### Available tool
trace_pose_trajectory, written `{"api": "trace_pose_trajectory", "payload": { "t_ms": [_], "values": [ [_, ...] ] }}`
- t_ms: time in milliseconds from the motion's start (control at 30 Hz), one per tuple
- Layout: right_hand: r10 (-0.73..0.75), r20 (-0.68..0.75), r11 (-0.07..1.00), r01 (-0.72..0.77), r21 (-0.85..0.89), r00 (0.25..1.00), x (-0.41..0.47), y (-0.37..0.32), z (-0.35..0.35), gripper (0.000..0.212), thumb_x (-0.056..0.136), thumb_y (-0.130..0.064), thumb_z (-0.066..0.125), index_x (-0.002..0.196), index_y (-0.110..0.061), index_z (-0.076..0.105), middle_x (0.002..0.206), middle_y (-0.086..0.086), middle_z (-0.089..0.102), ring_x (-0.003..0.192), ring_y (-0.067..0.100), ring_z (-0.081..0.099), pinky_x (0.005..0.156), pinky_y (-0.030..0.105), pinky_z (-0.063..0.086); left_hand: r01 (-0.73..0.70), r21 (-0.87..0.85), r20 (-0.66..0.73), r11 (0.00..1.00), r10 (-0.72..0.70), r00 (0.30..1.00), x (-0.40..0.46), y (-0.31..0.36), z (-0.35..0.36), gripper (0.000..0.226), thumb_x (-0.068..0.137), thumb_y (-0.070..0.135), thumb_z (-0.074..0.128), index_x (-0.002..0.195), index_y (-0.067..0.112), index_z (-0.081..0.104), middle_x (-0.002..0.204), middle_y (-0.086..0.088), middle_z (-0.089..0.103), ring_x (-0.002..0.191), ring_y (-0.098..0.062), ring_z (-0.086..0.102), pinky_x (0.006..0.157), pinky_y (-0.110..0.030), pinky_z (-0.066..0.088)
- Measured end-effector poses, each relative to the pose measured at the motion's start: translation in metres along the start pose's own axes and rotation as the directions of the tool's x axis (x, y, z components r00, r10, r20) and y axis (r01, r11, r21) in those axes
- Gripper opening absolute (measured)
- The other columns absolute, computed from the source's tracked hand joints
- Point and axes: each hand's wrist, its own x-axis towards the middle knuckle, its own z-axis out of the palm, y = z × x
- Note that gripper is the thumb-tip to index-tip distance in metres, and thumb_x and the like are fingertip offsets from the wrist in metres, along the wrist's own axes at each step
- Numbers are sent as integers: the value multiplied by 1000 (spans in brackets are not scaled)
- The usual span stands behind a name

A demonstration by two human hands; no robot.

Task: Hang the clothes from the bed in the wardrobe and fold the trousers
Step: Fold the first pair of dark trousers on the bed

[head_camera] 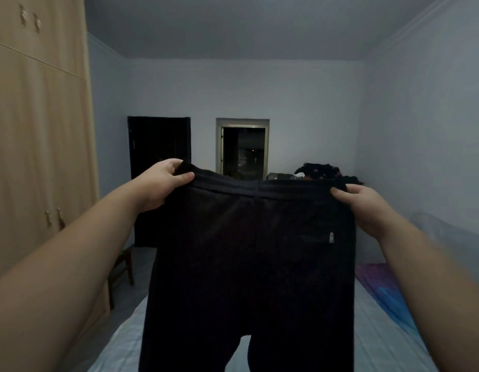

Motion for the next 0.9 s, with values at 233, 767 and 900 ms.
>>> {"api": "trace_pose_trajectory", "payload": {
  "t_ms": [233,767,900],
  "values": [
    [218,-66,973,-222,-60,974,14,40,13,17,101,-7,53,102,-1,69,89,17,75,79,30,73,68,38,59,222,64,23,973,-224,974,15,-49,8,16,98,18,63,109,9,70,102,-10,75,87,-21,74,63,-25,58],
    [683,-78,716,-644,270,726,-40,228,77,22,103,-16,50,100,-1,67,82,13,76,73,24,73,59,31,56,576,-294,86,763,-579,811,-26,-231,114,25,101,18,58,119,2,64,111,-16,73,101,-30,72,84,-40,58],
    [519,-46,829,-489,271,854,-85,249,112,22,101,-10,52,112,-1,69,105,19,75,94,30,73,81,40,58,502,-299,85,812,-501,861,-59,-245,154,22,100,11,57,116,-1,66,111,-22,72,102,-34,71,93,-47,57]
  ]
}}
